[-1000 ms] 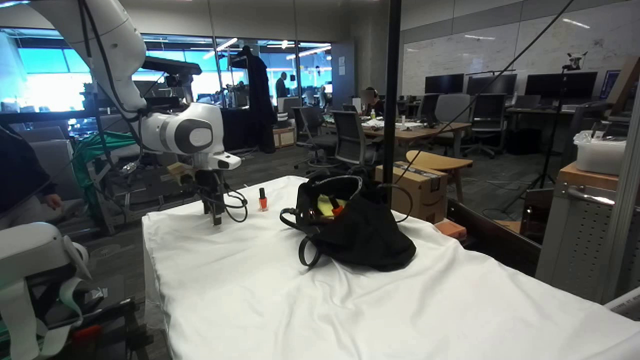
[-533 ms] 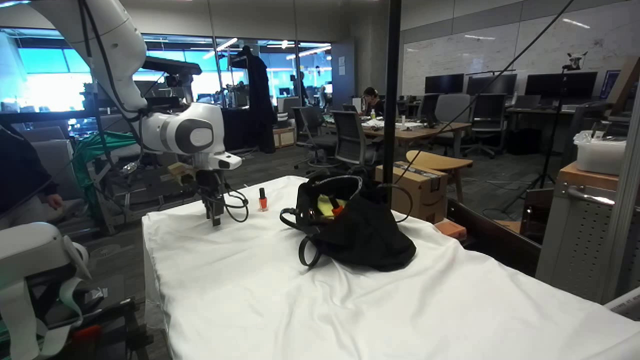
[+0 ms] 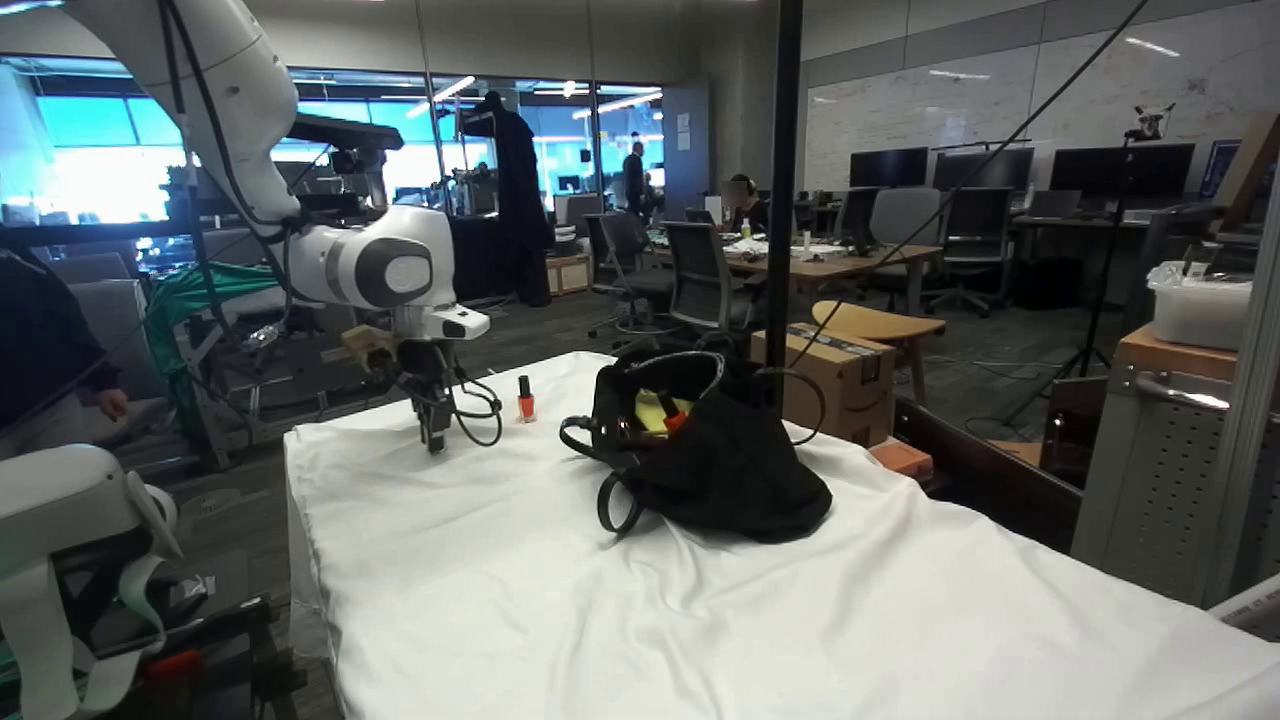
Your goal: Pick up the nail polish and put them in the bag
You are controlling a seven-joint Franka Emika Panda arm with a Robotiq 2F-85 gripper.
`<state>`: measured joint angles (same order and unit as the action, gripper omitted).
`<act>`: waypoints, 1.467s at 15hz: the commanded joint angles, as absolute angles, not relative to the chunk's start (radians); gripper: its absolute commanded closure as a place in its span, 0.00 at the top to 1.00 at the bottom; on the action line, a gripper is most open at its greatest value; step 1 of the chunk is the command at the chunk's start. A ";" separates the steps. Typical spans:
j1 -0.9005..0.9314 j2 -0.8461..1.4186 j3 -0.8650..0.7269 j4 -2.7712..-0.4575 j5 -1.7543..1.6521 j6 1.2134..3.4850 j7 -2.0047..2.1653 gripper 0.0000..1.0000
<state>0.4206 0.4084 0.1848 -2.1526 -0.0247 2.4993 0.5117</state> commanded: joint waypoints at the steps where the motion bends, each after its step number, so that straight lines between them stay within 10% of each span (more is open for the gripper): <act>1: 0.399 0.391 0.175 -2.141 -0.010 2.466 0.479 0.16; 22: 0.165 0.302 0.020 -1.873 -0.138 2.157 0.357 0.16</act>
<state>0.1917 0.2824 0.0404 -1.9341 -0.1075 2.1918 0.3758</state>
